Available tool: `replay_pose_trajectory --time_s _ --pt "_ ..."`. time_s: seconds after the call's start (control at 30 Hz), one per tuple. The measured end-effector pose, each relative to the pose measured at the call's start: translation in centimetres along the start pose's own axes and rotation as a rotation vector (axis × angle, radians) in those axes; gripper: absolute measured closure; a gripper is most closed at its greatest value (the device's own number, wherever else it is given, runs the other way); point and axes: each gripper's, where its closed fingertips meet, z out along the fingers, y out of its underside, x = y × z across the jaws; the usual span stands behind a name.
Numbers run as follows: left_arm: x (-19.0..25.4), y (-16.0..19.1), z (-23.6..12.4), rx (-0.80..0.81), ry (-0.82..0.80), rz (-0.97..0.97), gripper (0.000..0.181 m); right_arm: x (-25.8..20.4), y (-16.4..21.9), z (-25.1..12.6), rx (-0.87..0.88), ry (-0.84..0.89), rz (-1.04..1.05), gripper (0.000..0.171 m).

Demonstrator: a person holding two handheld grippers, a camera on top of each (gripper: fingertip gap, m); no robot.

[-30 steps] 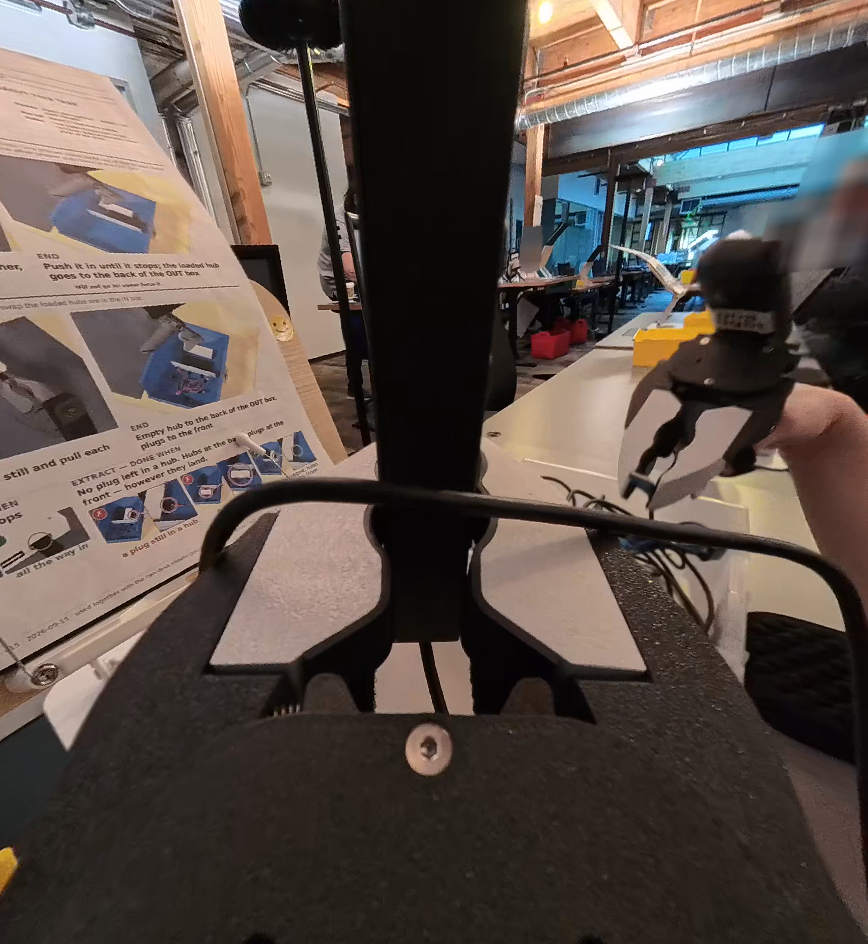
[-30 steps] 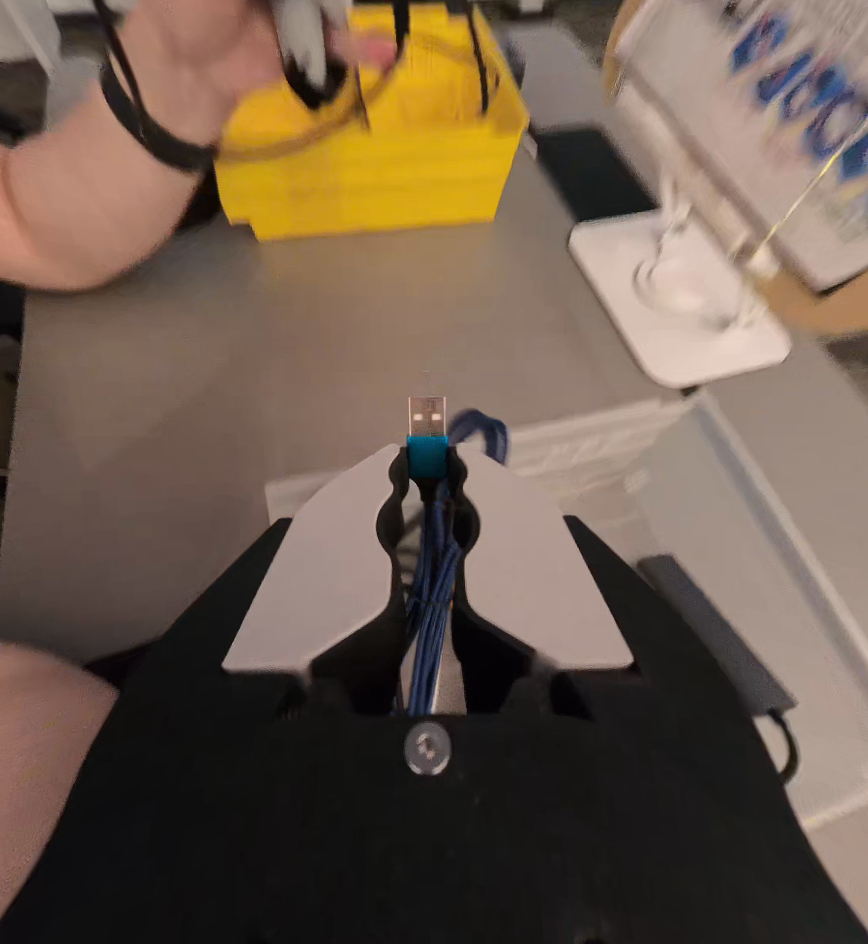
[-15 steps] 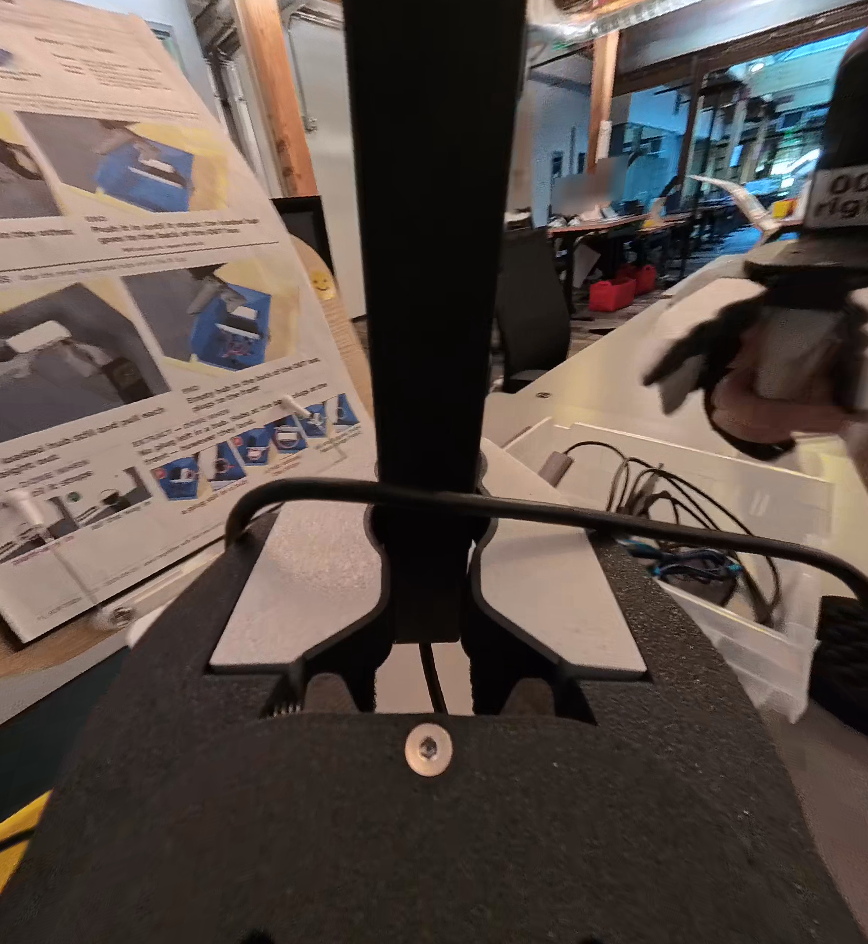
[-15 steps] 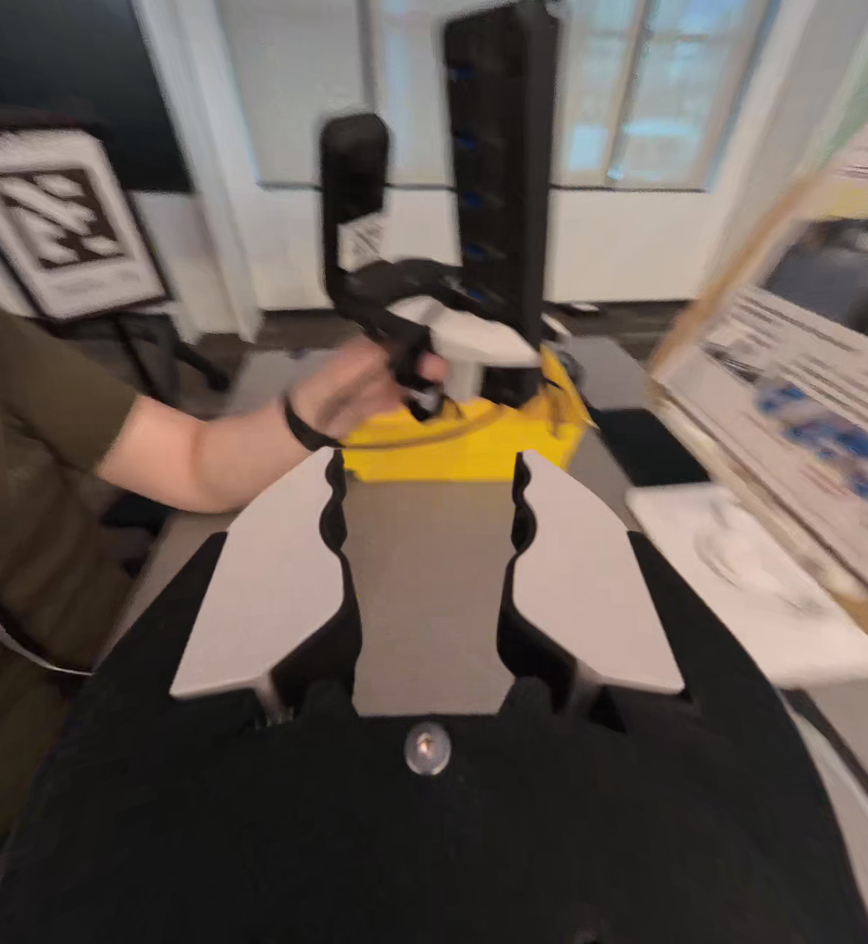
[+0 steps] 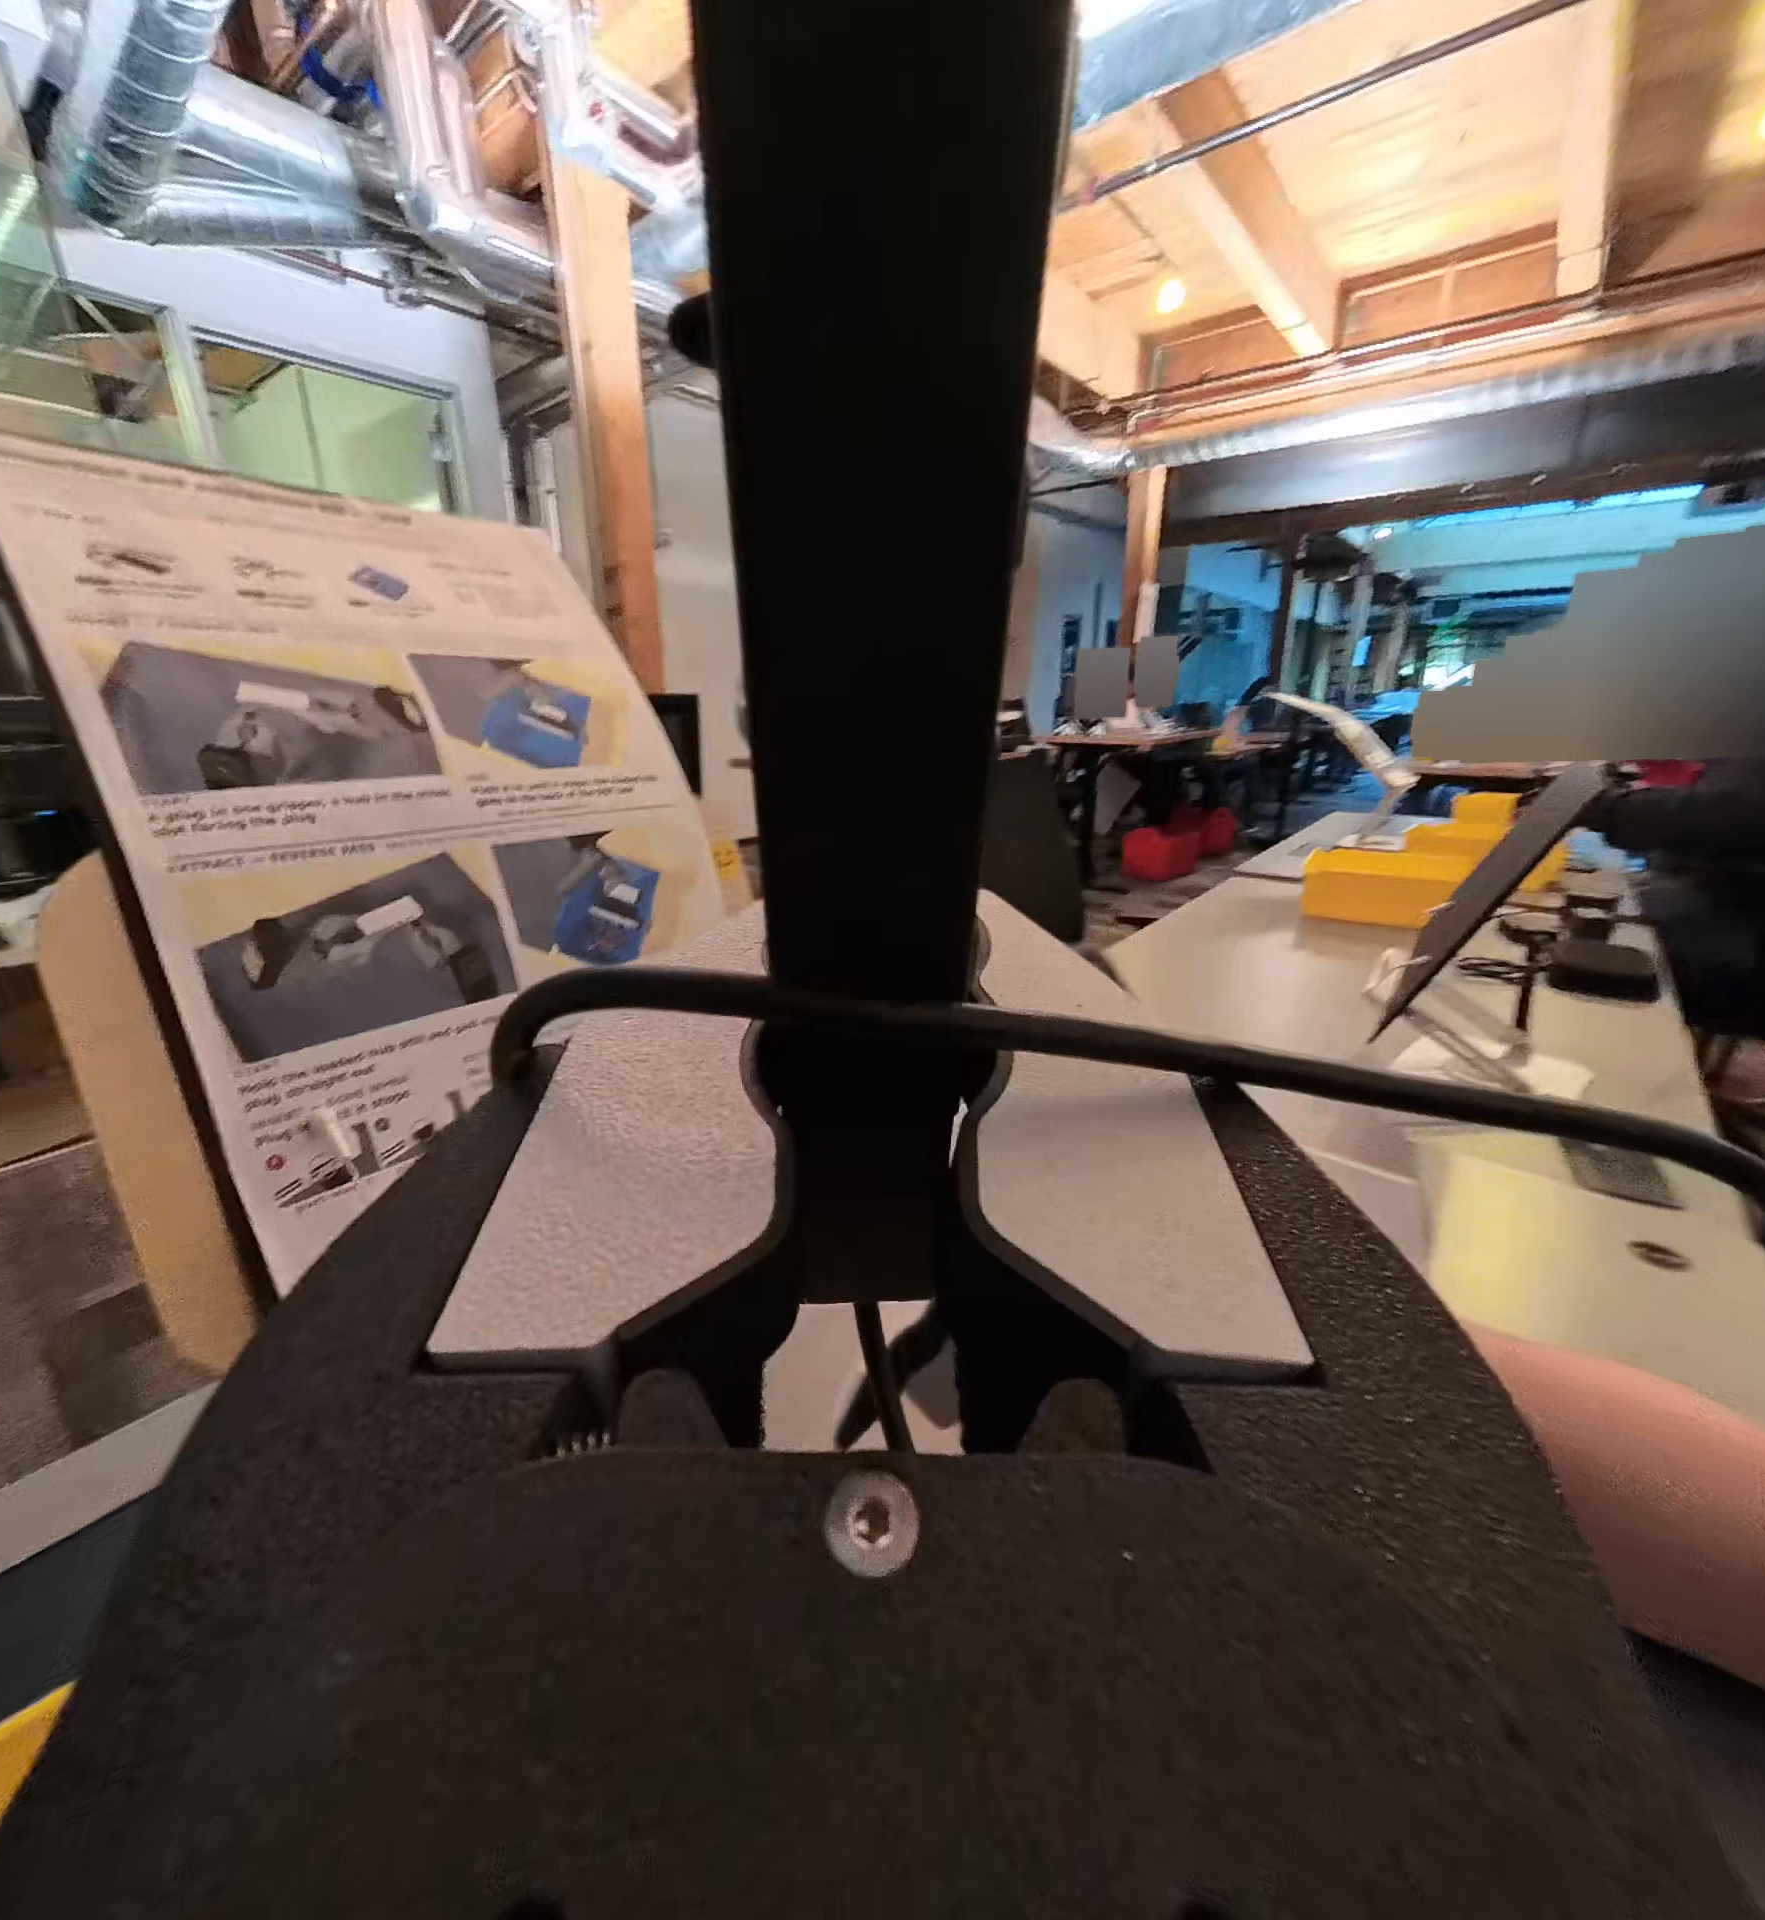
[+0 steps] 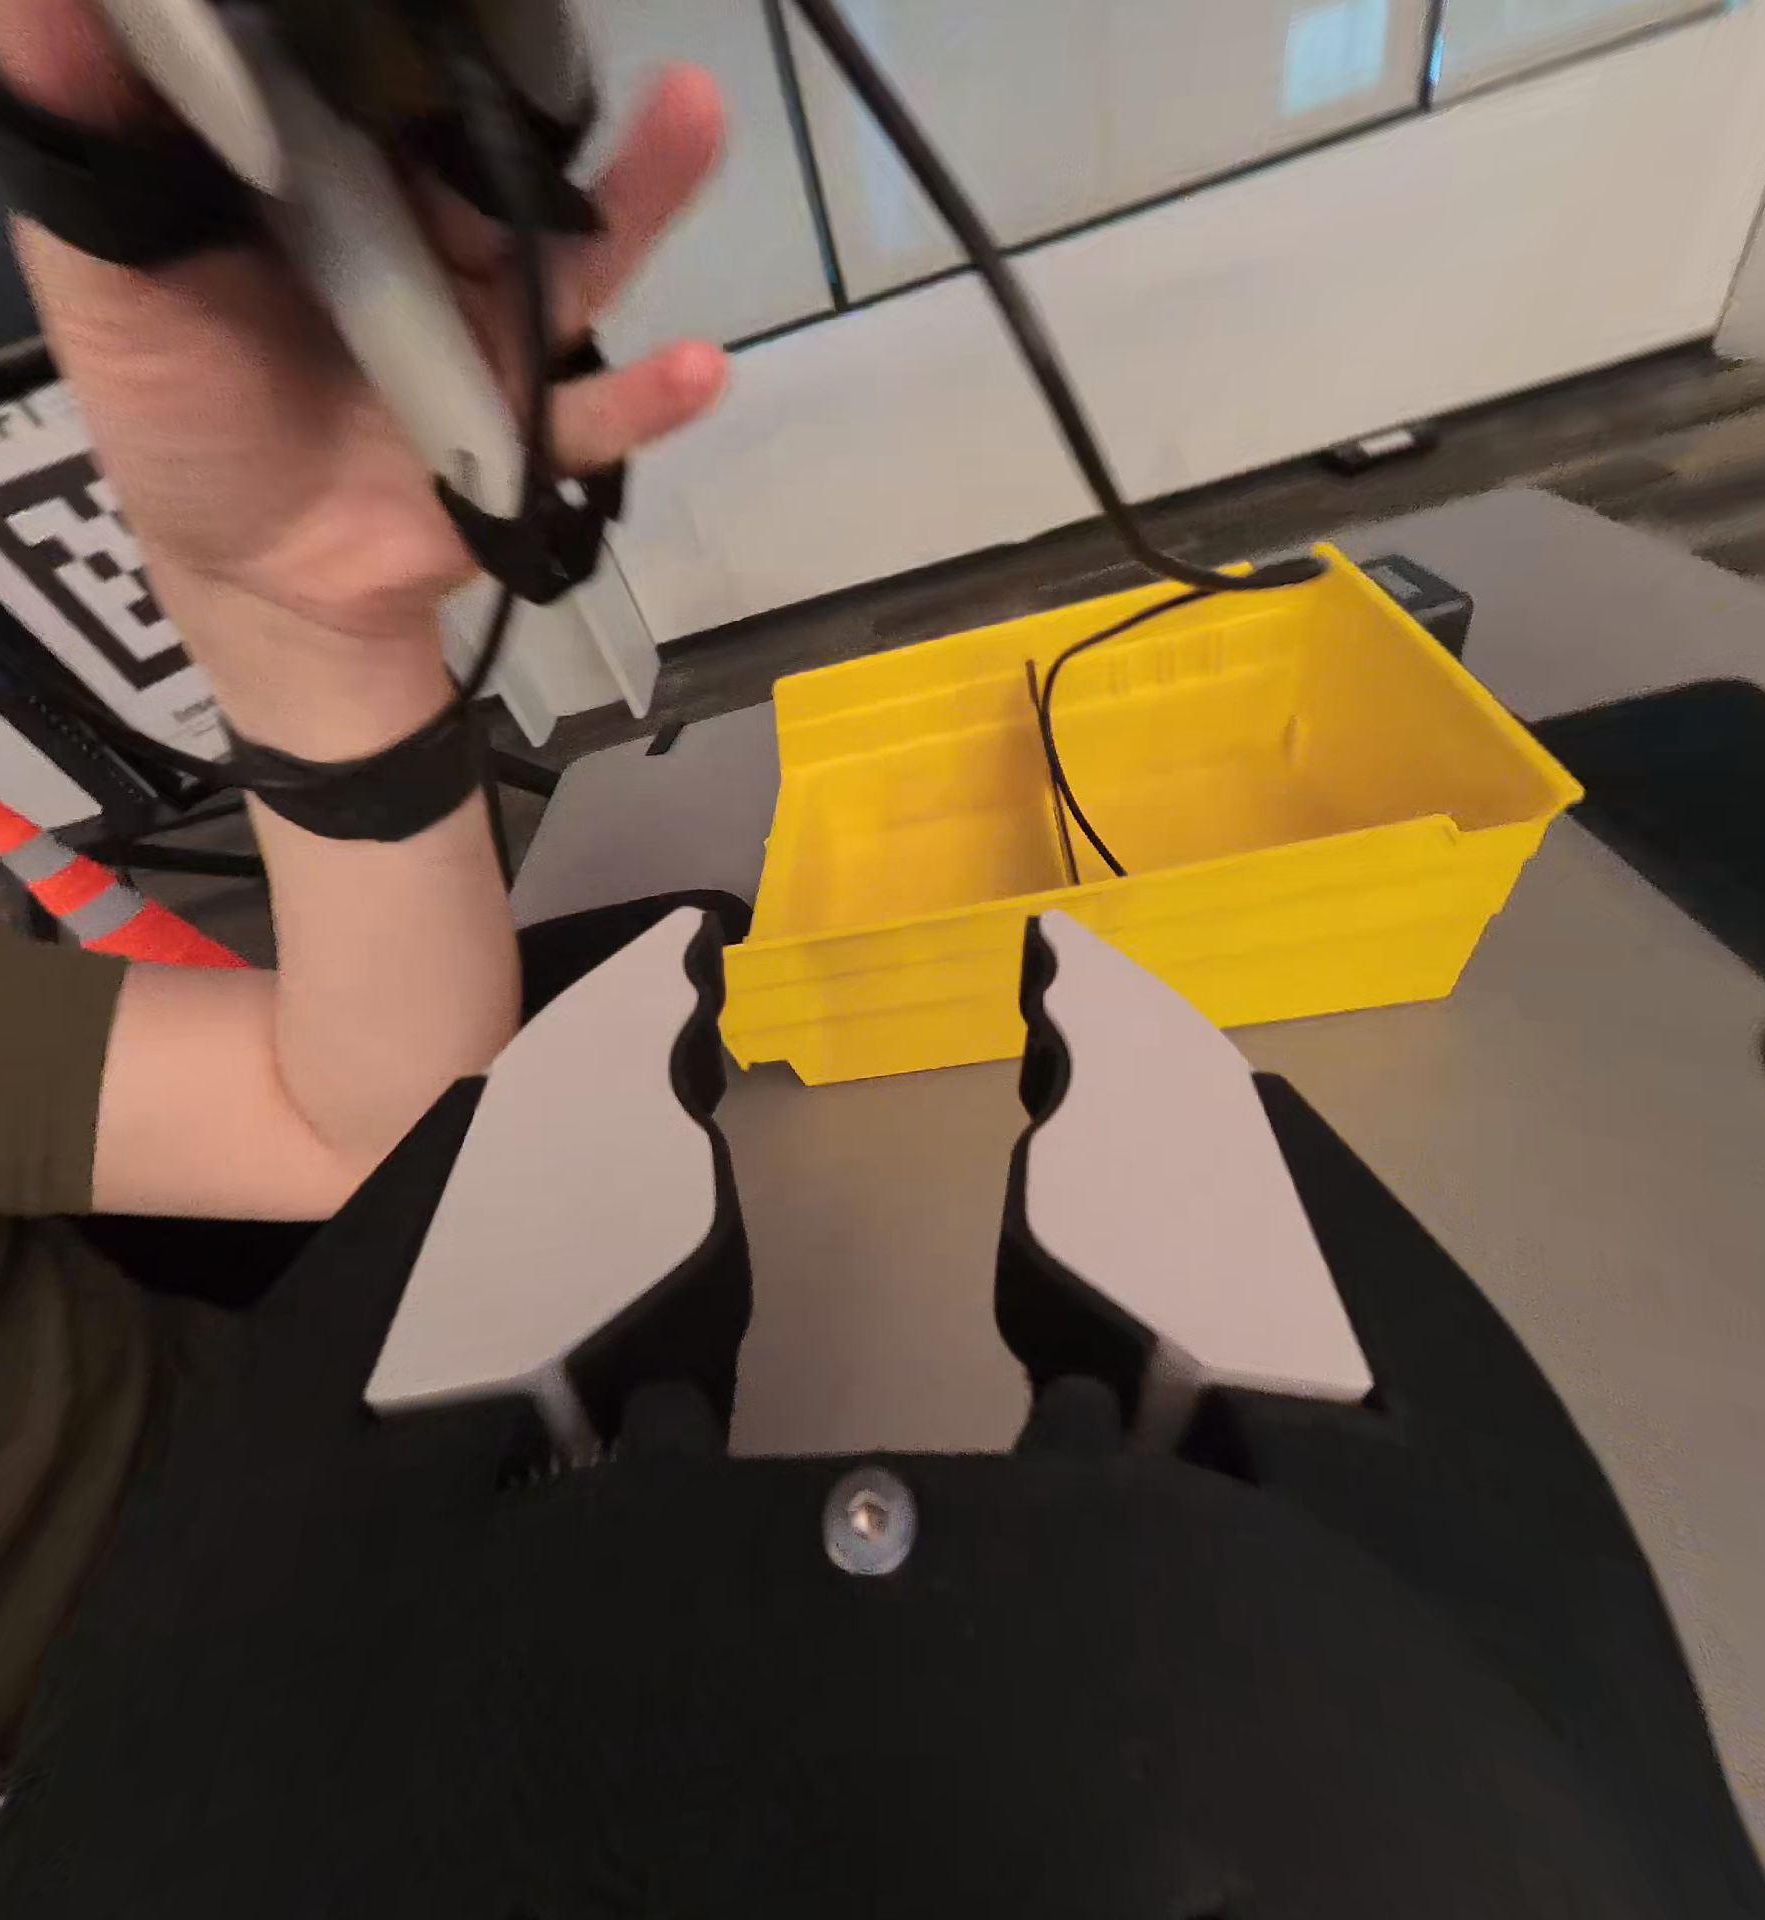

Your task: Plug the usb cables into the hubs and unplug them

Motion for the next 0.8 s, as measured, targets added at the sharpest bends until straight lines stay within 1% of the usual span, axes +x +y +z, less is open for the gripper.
replay_pose_trajectory --time_s 0.07,0.13,0.2,0.23,0.3,0.37,0.4,0.47,0.53,0.6,0.7,0.8 --pt "0.8 -2.1 -0.2 0.004 0.073 -0.031 0.155 0.2 -0.5 0.5 0.045 0.026 -0.007 0.115" --pt "2.0 -4.6 -0.2 -0.012 0.162 -0.068 0.155 0.7 -1.2 1.3 0.132 0.07 -0.068 0.115" --pt "3.2 -6.7 -0.2 -0.05 0.221 -0.064 0.155 0.8 -1.6 2.0 0.191 0.113 -0.128 0.114" --pt "3.6 -7.7 -0.2 -0.069 0.229 -0.044 0.153 0.7 -1.9 2.3 0.221 0.131 -0.169 0.114" --pt "4.4 -9.2 -0.2 -0.109 0.241 0.003 0.155 0.4 -2.8 2.8 0.292 0.174 -0.267 0.114" --pt "5.2 -10.6 -0.1 -0.142 0.252 0.032 0.153 -0.1 -3.8 4.0 0.344 0.193 -0.359 0.114" --pt "5.5 -11.2 0.0 -0.153 0.257 0.044 0.155 -0.2 -4.3 4.9 0.36 0.199 -0.387 0.114" --pt "6.1 -12.3 0.3 -0.18 0.26 0.071 0.153 0.2 -5.5 6.7 0.39 0.228 -0.395 0.114" --pt "6.6 -13.4 0.7 -0.196 0.264 0.087 0.153 1.5 -7.3 8.2 0.453 0.267 -0.353 0.114" --pt "6.9 -14.4 0.9 -0.205 0.257 0.102 0.155 2.4 -8.6 10.0 0.497 0.232 -0.268 0.113" --pt "7.1 -15.9 1.0 -0.2 0.238 0.137 0.155 1.8 -10.0 12.4 0.59 0.081 -0.172 0.115" --pt "7.0 -17.5 0.9 -0.195 0.222 0.165 0.155 1.2 -9.4 15.8 0.546 0.001 -0.153 0.113"
